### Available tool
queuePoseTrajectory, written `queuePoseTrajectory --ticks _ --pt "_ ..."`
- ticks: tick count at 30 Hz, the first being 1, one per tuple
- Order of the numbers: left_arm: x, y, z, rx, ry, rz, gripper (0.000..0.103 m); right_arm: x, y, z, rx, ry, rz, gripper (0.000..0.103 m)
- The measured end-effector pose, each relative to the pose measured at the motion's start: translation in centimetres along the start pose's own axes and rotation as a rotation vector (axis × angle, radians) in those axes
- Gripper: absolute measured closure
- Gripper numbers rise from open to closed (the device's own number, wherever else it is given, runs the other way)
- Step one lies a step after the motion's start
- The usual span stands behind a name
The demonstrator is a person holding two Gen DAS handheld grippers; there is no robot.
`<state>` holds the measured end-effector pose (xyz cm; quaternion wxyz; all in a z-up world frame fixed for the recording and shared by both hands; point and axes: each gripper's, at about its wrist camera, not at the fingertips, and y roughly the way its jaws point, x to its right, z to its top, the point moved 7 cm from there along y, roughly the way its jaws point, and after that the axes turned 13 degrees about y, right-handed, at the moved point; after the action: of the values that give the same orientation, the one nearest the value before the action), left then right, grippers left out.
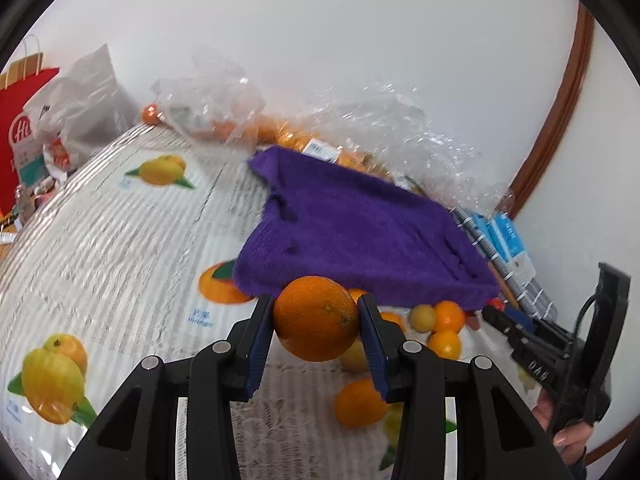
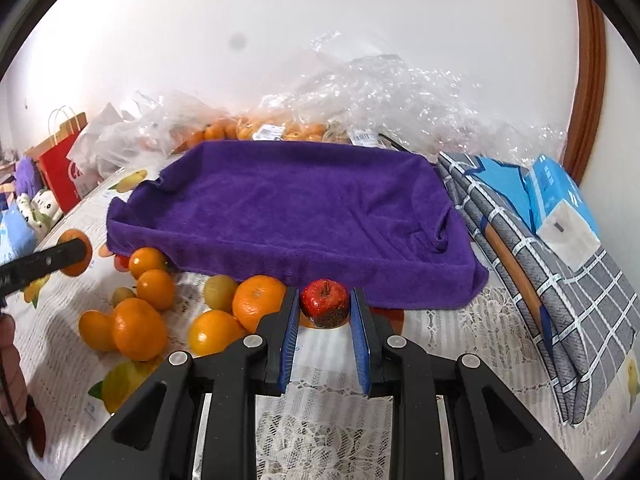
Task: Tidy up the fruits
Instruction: 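Carry the red apple with the right tool while the left tool carries the orange over the towel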
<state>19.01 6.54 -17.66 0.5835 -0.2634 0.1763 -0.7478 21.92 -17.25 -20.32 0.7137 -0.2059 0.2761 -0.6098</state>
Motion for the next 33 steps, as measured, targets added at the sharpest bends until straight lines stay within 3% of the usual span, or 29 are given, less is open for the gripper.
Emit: queuePoseTrajectory --ticks 6,17,22,26,33 --pt "1.2 -0.8 4.3 0.058 0.040 0.006 0.063 -0.6 -1.4 1.8 -0.003 0.032 0.034 0.078" --pt "0.9 4.7 10.7 0.104 0.050 0.061 0.063 -0.6 -0.5 8.8 0.092 0.052 -0.003 0.078" --pt "0.5 8.1 9.9 0.088 0.011 -0.007 0.063 0.0 2.2 10.5 0.103 0.091 -0.005 0.078" --pt "0.2 9.5 8.8 0.069 -0.006 -0.011 0.063 1.2 5.2 9.4 0.042 0.117 -0.015 0.078" --pt "-0.2 10.5 8.3 0.054 -0.034 -0.026 0.063 2.8 6.5 8.7 0.032 0.120 -0.040 0.078"
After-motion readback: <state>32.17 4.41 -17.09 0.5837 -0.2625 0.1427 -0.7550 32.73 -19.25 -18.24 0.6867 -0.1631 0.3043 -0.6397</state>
